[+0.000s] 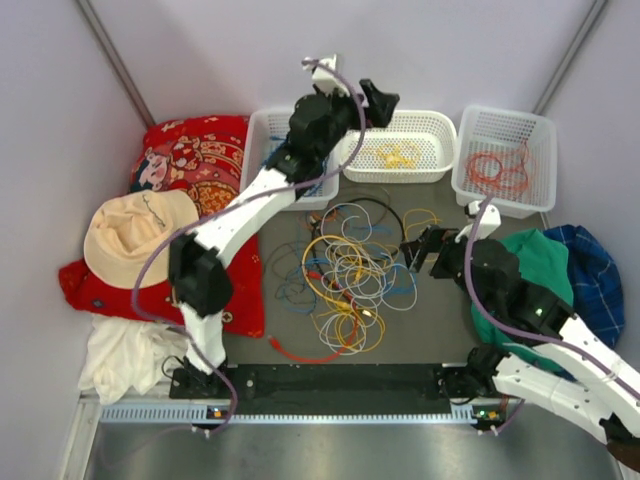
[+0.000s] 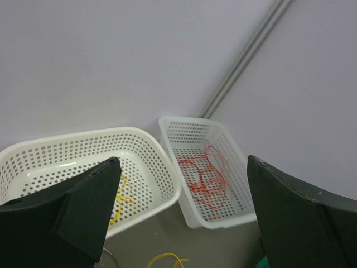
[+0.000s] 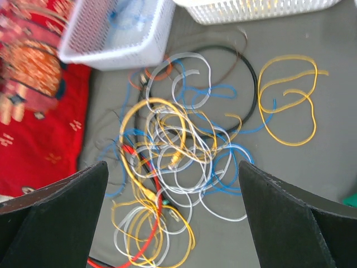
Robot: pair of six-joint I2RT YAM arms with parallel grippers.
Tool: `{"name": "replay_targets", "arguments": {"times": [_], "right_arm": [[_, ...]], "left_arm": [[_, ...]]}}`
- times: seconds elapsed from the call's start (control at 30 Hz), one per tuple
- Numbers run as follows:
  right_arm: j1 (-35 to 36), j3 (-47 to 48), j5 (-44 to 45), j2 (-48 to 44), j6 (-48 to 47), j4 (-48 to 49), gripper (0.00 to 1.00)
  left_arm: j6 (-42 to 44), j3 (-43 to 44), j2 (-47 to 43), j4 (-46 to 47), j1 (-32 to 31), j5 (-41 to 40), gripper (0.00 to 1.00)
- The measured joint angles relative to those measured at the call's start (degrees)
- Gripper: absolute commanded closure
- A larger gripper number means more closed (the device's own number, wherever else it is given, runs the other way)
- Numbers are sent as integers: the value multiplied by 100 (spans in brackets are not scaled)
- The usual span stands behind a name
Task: Untangle the cables
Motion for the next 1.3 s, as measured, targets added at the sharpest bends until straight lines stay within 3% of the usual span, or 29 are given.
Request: {"name": "replay_targets", "arguments": {"times": [0.13, 0.3, 0.53, 0.73, 0.93, 1.0, 1.03, 1.1, 1.13, 1.3], "right_arm": [[0, -234, -256, 387, 66, 4, 1], [0, -398, -697, 1165, 87, 151, 1], [24, -398, -1523, 2262, 9, 656, 2], [289, -151, -1836, 3512, -59, 1064, 1], [435, 313, -1622, 4793, -59, 1189, 3], [433, 590, -1502, 5224, -63, 1193, 12], [433, 763, -1453, 5442, -76, 1189, 42], [420, 1099, -1384, 5818, -136, 1150, 73], [411, 1294, -1331, 6008, -133, 1143, 99], [396, 1526, -973, 6059, -105, 1082, 100]], "left_arm": [[-35, -1565, -1845, -575, -647, -592, 1], [-227, -3287, -3421, -1722, -1602, -1410, 1], [-1241, -5558, -4983, -3609, -1786, -2170, 1], [-1764, -6218, -6470, -4424, -1786, -2509, 1], [-1980, -6220, -6830, -4771, -1786, -2699, 1], [-1996, -6253, -6813, -4819, -1786, -2715, 1], [-2004, -6279, -6817, -4870, -1786, -2721, 1], [-2006, -6297, -6841, -4981, -1786, -2754, 1], [-2009, -6301, -6863, -5016, -1786, -2771, 1], [-2011, -6319, -7136, -5119, -1786, -2828, 1]]}}
